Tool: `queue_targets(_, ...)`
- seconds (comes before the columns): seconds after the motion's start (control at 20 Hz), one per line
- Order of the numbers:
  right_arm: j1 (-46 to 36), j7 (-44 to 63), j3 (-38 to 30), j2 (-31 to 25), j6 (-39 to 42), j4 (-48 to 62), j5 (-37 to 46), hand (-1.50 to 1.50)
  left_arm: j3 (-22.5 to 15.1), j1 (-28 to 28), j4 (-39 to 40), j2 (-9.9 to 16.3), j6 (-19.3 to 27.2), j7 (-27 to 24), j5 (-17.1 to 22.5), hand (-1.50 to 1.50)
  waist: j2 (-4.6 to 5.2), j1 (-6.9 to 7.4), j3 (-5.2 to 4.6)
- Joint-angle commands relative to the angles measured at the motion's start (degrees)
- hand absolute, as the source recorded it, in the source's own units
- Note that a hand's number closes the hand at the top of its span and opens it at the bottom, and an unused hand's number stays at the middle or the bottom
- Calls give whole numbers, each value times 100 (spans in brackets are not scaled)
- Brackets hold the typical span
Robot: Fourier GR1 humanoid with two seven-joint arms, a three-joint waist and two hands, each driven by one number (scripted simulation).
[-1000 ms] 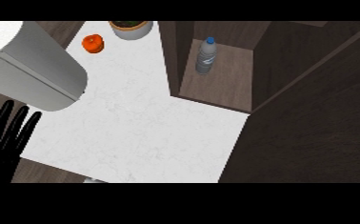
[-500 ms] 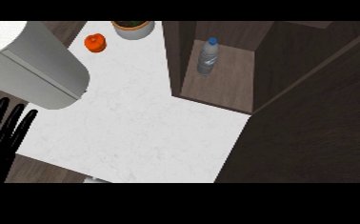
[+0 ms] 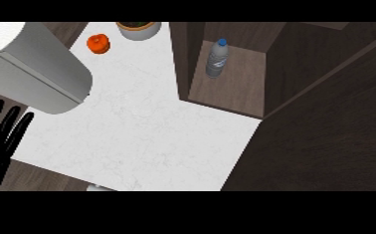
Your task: Pick up the bottled water, place it into the cabinet and close the cabinet
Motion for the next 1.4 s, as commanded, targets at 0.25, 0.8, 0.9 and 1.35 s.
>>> queue_targets(0.25,-61,314,704,439,-79,207,-523,150,77,-69,28,61,-127,-1,35,-150,220,260,27)
queue_targets(0.8,-277,513,67,718,-434,405,-562,150,144,-230,34,116,-222,47,124,-150,257,253,46)
queue_targets(0.9,-518,667,-15,704,-410,448,-409,150,99,-206,83,96,-258,56,113,-150,218,262,36)
queue_targets(1.35,-1563,1572,-395,956,-628,1129,-346,150,116,-254,152,140,-297,125,139,-150,186,269,55)
